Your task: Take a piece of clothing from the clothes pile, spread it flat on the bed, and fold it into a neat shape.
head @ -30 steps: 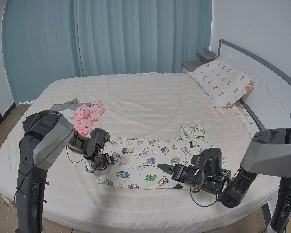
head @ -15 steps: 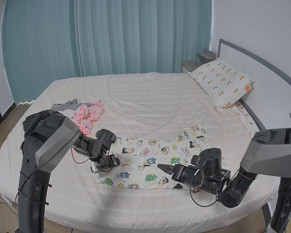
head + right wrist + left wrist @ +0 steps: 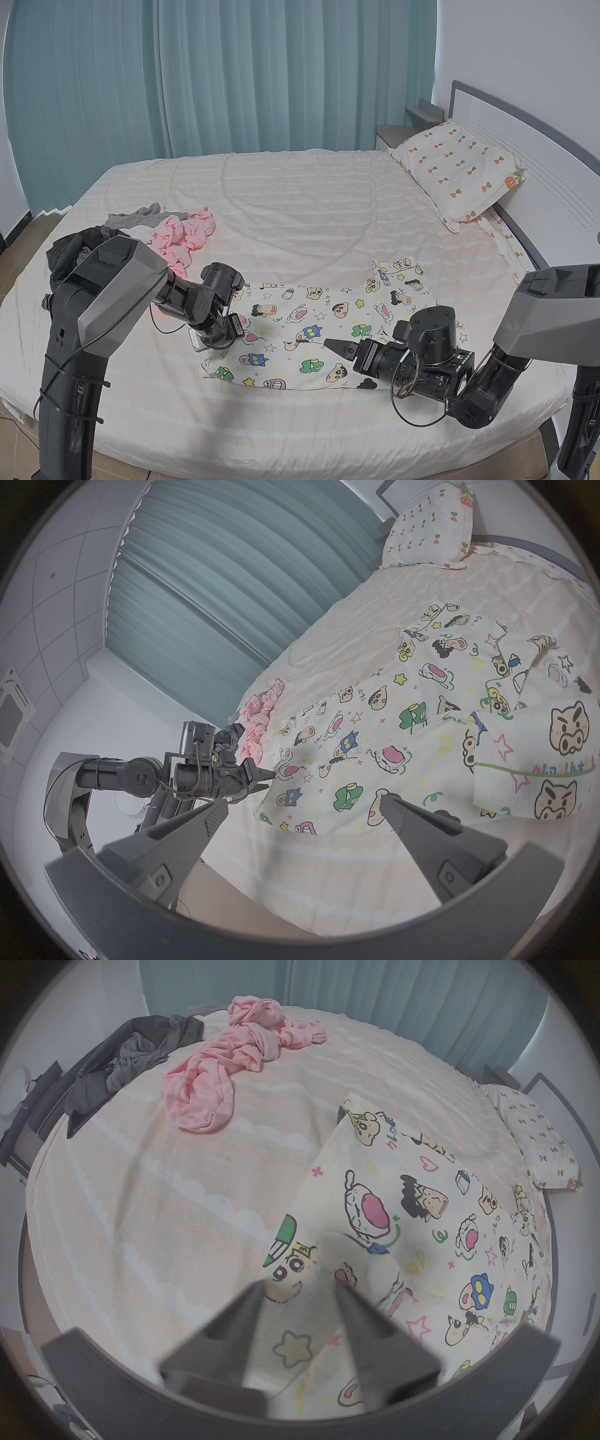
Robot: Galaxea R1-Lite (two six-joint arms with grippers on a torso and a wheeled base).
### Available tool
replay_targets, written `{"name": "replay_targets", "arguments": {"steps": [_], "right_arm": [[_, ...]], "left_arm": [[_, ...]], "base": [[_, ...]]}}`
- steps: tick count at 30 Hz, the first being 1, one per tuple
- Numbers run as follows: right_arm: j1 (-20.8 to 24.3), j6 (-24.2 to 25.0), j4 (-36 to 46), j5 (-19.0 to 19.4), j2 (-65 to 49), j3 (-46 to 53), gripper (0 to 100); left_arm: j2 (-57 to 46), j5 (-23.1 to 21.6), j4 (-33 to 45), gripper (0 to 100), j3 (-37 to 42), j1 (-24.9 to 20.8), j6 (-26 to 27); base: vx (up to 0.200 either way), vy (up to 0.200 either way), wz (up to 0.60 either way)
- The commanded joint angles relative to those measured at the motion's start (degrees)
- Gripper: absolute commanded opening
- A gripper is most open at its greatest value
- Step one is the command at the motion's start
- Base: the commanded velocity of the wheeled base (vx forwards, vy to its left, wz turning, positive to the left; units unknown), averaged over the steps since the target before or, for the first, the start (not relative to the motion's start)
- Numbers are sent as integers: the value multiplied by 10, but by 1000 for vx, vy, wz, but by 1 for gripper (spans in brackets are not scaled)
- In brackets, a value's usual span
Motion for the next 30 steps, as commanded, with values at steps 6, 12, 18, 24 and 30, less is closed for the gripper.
{"name": "replay_targets", "arguments": {"steps": [6, 12, 18, 24, 30], "right_arm": [[2, 0, 0, 0, 0, 2, 100], [4, -1, 0, 0, 1, 2, 100], [4, -2, 1, 0, 2, 4, 100], [-2, -4, 3, 0, 10, 5, 100], [-65, -13, 53, -4, 5, -41, 100]], "left_arm": [[9, 3, -26, 0, -4, 1, -8], [6, -3, -28, 0, 5, 3, -37], [-55, -86, -32, 0, 82, 15, -33], [-111, -115, -42, 0, 141, 33, -33], [-181, -164, -117, 0, 286, 40, -35]], "base": [[0, 0, 0], [0, 0, 0], [0, 0, 0], [0, 0, 0], [0, 0, 0]]}}
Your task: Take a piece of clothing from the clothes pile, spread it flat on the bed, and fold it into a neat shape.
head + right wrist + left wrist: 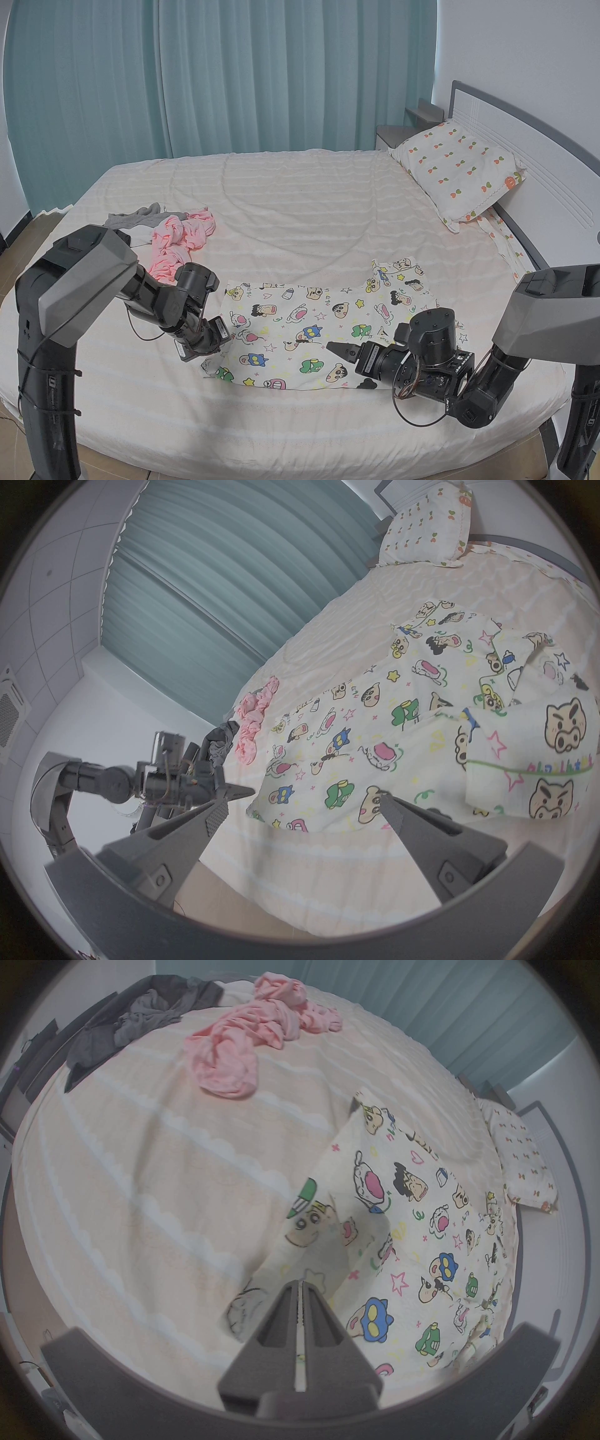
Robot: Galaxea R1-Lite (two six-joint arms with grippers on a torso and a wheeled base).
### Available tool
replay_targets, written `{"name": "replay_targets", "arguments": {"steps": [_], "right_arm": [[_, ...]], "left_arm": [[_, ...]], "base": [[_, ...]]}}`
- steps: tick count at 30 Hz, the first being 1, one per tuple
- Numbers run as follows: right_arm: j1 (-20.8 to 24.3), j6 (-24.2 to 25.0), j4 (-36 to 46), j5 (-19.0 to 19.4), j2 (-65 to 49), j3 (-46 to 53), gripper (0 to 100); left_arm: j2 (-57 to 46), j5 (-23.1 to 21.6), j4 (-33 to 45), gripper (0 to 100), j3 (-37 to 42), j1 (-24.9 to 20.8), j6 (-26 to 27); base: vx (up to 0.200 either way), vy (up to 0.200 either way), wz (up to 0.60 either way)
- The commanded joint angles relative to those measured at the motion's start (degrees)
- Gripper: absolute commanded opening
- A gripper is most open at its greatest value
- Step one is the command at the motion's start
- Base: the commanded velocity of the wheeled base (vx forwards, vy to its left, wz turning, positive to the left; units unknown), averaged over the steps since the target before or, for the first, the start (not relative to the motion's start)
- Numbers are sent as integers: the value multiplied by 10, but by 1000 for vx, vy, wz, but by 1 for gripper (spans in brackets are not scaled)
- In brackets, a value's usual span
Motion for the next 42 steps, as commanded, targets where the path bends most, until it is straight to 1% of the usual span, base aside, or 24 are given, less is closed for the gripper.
{"name": "replay_targets", "arguments": {"steps": [1, 2, 3, 4, 6, 8, 9, 10, 11, 13, 14, 16, 17, 18, 19, 20, 21, 26, 28, 29, 35, 36, 42], "right_arm": [[-51, -7, 41, -3, 0, -38, 100], [-74, -11, 77, -5, -6, -40, 100], [-86, -11, 85, -5, -6, -39, 100], [-90, -10, 87, -6, -6, -39, 100], [-135, -6, 91, -8, 7, -31, 100], [-142, -7, 91, -10, 8, -28, 100], [-180, -9, 84, -22, 26, -14, 100], [-183, -10, 83, -22, 27, -13, 100], [-213, -15, 83, -25, 30, -2, 100], [-235, -21, 83, -22, 23, 21, 100], [-239, -23, 83, -21, 20, 29, 100], [-239, -27, 82, -22, 8, 67, 100], [-239, -27, 82, -22, 8, 67, 100], [-235, -30, 76, -22, 0, 86, 100], [-235, -30, 76, -22, 0, 86, 100], [-233, -35, 63, -22, -10, 106, 100], [-232, -36, 59, -22, -11, 116, 100], [-226, -37, 39, -22, 4, 128, 100], [-224, -37, 36, -22, 4, 128, 100], [-217, -37, 31, -28, -1, 130, 100], [-214, -40, 37, -28, -50, 152, 100], [-208, -40, 36, -28, -57, 166, 100], [-204, -36, 29, -27, -33, 169, 100]], "left_arm": [[-77, -35, -54, 0, 114, 7, 0], [-82, -39, -99, 0, 161, 8, 1], [-80, -36, -126, 0, 179, 9, 2], [-79, -35, -134, 0, 185, 10, 2], [-84, -42, -214, 0, 235, 19, 0], [-85, -42, -223, 0, 244, 20, -1], [-96, -49, -263, 0, 279, 20, -2], [-96, -49, -265, 0, 281, 20, -2], [-102, -62, -287, 0, 304, 22, -5], [-110, -79, -305, 0, 320, 28, -18], [-113, -87, -310, 0, 323, 31, -27], [-125, -129, -337, 0, 333, 39, -73], [-125, -129, -337, 0, 333, 39, -73], [-132, -158, -358, 0, 342, 49, -94], [-132, -158, -358, 0, 342, 49, -94], [-141, -176, -386, 0, 359, 59, -102], [-143, -180, -401, 0, 367, 64, -103], [-127, -168, -489, 0, 401, 63, -102], [-123, -165, -499, 0, 405, 62, -102], [-121, -163, -520, 0, 414, 62, -103], [-121, -163, -523, 0, 417, 62, -103], [-121, -163, -522, 0, 417, 62, -103], [-121, -162, -525, 0, 424, 62, -102]], "base": [[0, 0, 0], [0, 0, 0], [0, 0, 0], [0, 0, 0], [0, 0, 0], [0, 0, 0], [0, 0, 0], [0, 0, 0], [0, 0, 0], [0, 0, 0], [0, 0, 0], [0, 0, 0], [0, 0, 0], [0, 0, 0], [0, 0, 0], [0, 0, 0], [0, 0, 0], [0, 0, 0], [0, 0, 0], [0, 0, 0], [0, 0, 0], [0, 0, 0], [0, 0, 0]]}}
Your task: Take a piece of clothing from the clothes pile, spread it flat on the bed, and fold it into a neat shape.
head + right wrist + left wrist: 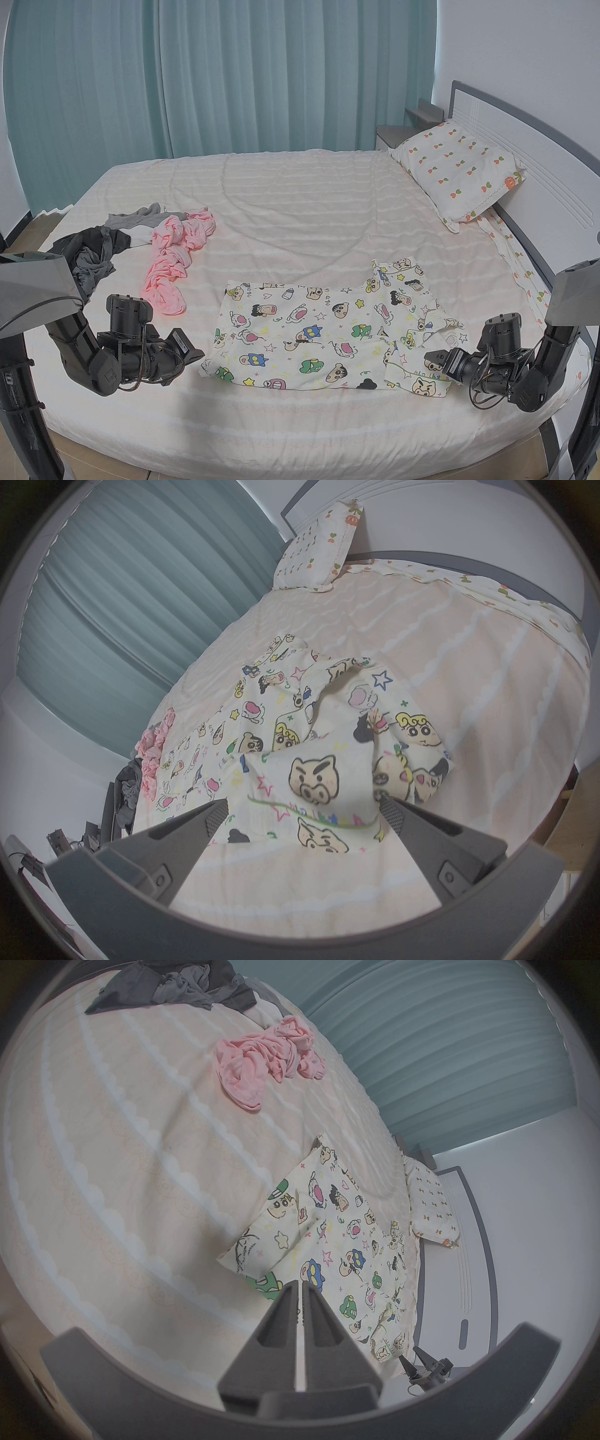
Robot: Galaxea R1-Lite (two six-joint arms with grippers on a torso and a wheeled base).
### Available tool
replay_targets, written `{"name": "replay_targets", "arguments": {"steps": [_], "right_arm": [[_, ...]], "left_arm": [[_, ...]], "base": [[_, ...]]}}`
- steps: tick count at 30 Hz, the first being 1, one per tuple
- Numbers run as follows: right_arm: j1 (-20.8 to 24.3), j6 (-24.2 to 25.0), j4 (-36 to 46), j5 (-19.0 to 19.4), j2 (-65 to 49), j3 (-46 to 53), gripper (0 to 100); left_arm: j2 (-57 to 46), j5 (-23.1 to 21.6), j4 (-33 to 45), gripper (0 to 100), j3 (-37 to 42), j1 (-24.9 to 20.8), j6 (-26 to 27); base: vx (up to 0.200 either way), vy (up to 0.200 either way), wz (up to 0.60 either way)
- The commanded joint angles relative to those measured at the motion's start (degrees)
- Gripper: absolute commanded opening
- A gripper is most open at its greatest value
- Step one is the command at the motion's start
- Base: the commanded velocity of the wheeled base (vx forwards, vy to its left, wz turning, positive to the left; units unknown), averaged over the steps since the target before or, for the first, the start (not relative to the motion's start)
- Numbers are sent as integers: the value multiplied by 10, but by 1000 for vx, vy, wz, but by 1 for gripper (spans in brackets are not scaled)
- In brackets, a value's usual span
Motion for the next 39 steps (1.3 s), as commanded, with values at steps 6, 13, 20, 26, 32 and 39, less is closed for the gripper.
{"name": "replay_targets", "arguments": {"steps": [6, 13, 20, 26, 32, 39], "right_arm": [[2, 2, -12, 1, 39, -16, 100], [-2, 0, -15, 1, 78, -54, 100], [-12, -19, -26, 0, 71, -50, 0], [-30, -36, -55, 0, 72, -36, 0], [-39, -56, -70, 0, 71, -39, 0], [-42, -92, -61, 2, 75, -79, 0]], "left_arm": [[3, 0, -2, 0, 7, 0, 1], [3, 0, -2, 0, 7, 0, 1], [3, 0, -4, 0, 11, 1, 1], [3, 0, -4, 0, 11, 0, 1], [3, 1, -4, 0, 11, 0, 1], [3, 1, -4, 0, 11, 0, 1]], "base": [[0, 0, 0], [0, 0, 0], [0, 0, 0], [0, 0, 0], [0, 0, 0], [0, 0, 0]]}}
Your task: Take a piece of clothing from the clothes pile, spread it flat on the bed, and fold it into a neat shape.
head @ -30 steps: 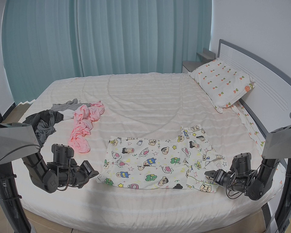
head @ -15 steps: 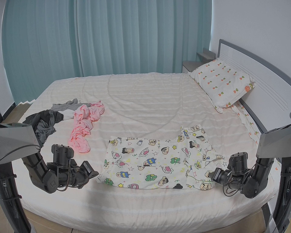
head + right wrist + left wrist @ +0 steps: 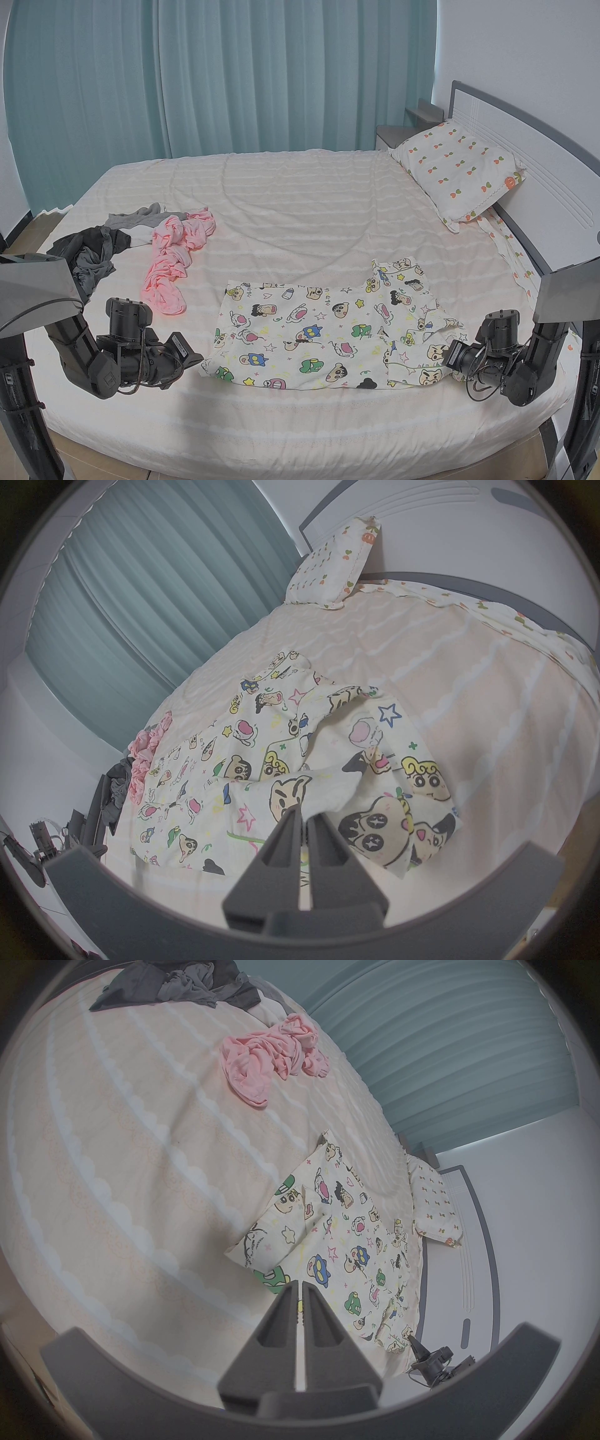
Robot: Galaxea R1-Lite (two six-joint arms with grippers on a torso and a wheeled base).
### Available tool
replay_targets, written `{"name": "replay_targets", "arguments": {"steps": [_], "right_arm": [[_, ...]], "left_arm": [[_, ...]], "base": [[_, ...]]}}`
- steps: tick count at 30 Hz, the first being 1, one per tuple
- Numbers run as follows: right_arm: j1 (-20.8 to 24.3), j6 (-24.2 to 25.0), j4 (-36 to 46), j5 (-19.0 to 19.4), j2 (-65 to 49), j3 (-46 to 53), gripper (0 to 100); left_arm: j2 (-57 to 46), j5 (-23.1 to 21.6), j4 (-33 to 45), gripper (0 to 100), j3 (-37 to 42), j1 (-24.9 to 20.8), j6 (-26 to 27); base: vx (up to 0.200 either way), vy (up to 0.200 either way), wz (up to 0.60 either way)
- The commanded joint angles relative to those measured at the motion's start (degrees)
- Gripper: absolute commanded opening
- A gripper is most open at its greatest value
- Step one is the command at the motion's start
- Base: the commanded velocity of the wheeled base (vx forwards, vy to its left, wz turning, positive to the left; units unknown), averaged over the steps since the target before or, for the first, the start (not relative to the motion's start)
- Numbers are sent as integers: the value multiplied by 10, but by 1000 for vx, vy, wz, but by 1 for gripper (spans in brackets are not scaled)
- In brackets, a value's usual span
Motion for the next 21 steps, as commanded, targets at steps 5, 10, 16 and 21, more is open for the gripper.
{"name": "replay_targets", "arguments": {"steps": [5, 10, 16, 21], "right_arm": [[-11, -18, 43, -1, 7, -75, 0], [-25, -19, 88, -1, 6, -112, 0], [-35, -20, 112, 0, 6, -113, 100], [-35, -20, 109, 0, -2, -105, 100]], "left_arm": [[2, 0, 0, 0, 0, 0, 0], [2, 0, 0, 0, -1, 0, 0], [2, 0, 0, 0, -1, 0, 0], [2, 0, 0, 0, -1, 0, 0]], "base": [[0, 0, 0], [0, 0, 0], [0, 0, 0], [0, 0, 0]]}}
